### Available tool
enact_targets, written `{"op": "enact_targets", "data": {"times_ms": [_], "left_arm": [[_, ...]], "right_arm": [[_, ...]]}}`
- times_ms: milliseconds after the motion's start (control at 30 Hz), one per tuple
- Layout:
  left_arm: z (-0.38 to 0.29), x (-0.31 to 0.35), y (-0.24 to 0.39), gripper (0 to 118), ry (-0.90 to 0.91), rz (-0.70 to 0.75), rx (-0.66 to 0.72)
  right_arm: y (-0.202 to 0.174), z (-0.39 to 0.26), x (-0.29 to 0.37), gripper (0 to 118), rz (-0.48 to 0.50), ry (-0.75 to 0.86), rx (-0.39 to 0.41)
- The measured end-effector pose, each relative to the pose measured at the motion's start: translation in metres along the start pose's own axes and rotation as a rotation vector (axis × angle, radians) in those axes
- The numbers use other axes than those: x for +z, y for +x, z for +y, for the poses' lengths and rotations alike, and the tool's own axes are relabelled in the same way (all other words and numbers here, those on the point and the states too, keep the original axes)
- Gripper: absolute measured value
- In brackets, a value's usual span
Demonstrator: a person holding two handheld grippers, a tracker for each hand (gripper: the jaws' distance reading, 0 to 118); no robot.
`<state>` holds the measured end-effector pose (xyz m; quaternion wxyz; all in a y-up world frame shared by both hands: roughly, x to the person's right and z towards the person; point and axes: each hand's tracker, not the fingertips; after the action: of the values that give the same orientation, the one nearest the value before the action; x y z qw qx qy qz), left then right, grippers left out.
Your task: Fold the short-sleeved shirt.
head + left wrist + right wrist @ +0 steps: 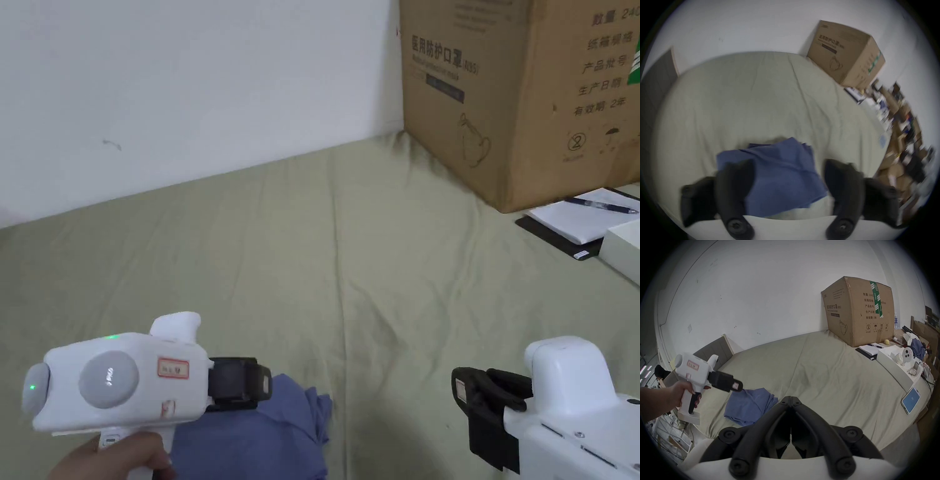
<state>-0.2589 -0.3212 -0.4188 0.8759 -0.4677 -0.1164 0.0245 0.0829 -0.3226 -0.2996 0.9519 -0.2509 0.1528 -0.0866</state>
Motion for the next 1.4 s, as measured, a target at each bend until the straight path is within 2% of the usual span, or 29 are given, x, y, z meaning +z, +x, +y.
{"op": "enact_targets", "data": {"times_ms": [67, 100, 300, 367, 467, 500, 600, 633, 667, 733, 800, 900, 1000, 1100, 1167, 1233, 1267, 1333, 1400], "left_arm": [[-0.005, -0.011, 0.006, 7, -0.016, 0.050, -0.045], [-0.008, -0.020, 0.009, 2, -0.032, 0.068, -0.060], [-0.011, -0.087, 0.030, 2, -0.125, -0.031, -0.016], [-0.015, -0.106, 0.038, 2, -0.188, 0.003, -0.061], [-0.022, -0.107, 0.052, 2, -0.148, 0.019, -0.085], [-0.018, -0.102, 0.051, 2, -0.127, -0.037, -0.052], [-0.018, -0.079, 0.037, 2, -0.157, -0.468, 0.164], [-0.019, -0.071, 0.034, 2, -0.153, -0.549, 0.209], [-0.024, -0.054, 0.036, 2, -0.096, -0.545, 0.202], [-0.027, -0.016, 0.036, 2, 0.098, -0.380, 0.082], [-0.039, 0.028, 0.037, 2, 0.284, -0.237, 0.021], [-0.064, 0.085, 0.028, 2, 0.593, -0.087, -0.004], [-0.087, 0.119, 0.023, 2, 0.788, 0.067, 0.056], [-0.109, 0.138, 0.020, 2, 0.931, 0.194, 0.097], [-0.126, 0.139, 0.019, 2, 1.024, 0.303, 0.053], [-0.139, 0.133, 0.020, 2, 1.036, 0.414, 0.043], [-0.144, 0.131, 0.018, 2, 1.020, 0.428, 0.063], [-0.152, 0.128, 0.015, 2, 0.988, 0.422, 0.109], [-0.160, 0.127, 0.011, 2, 0.959, 0.421, 0.131]], "right_arm": [[-0.001, 0.001, -0.002, 0, 0.001, 0.001, 0.000], [-0.001, 0.001, -0.002, 0, 0.001, 0.000, 0.001], [0.004, 0.010, -0.017, 0, 0.000, -0.013, 0.017], [0.005, 0.011, -0.018, 0, -0.004, -0.018, 0.014], [0.005, 0.013, -0.020, 0, -0.006, -0.023, 0.011], [0.004, 0.012, -0.019, 0, -0.006, -0.023, 0.011], [0.000, 0.017, -0.018, 0, 0.003, -0.018, 0.012], [-0.002, 0.018, -0.014, 0, 0.011, -0.013, 0.013], [-0.004, 0.021, -0.012, 0, 0.023, -0.005, 0.013], [-0.009, 0.030, -0.006, 0, 0.046, 0.024, 0.016], [-0.015, 0.038, 0.004, 0, 0.071, 0.072, 0.019], [-0.027, 0.050, 0.020, 0, 0.107, 0.188, 0.039], [-0.043, 0.053, 0.030, 0, 0.073, 0.367, 0.090], [-0.060, 0.036, 0.034, 0, -0.054, 0.626, 0.169], [-0.066, 0.025, 0.026, 0, -0.106, 0.632, 0.204], [-0.070, 0.014, 0.012, 0, -0.219, 0.551, 0.232], [-0.069, 0.007, 0.009, 0, -0.253, 0.547, 0.202], [-0.063, -0.005, 0.013, 0, -0.242, 0.537, 0.118], [-0.061, -0.007, 0.016, 0, -0.254, 0.518, 0.130]]}}
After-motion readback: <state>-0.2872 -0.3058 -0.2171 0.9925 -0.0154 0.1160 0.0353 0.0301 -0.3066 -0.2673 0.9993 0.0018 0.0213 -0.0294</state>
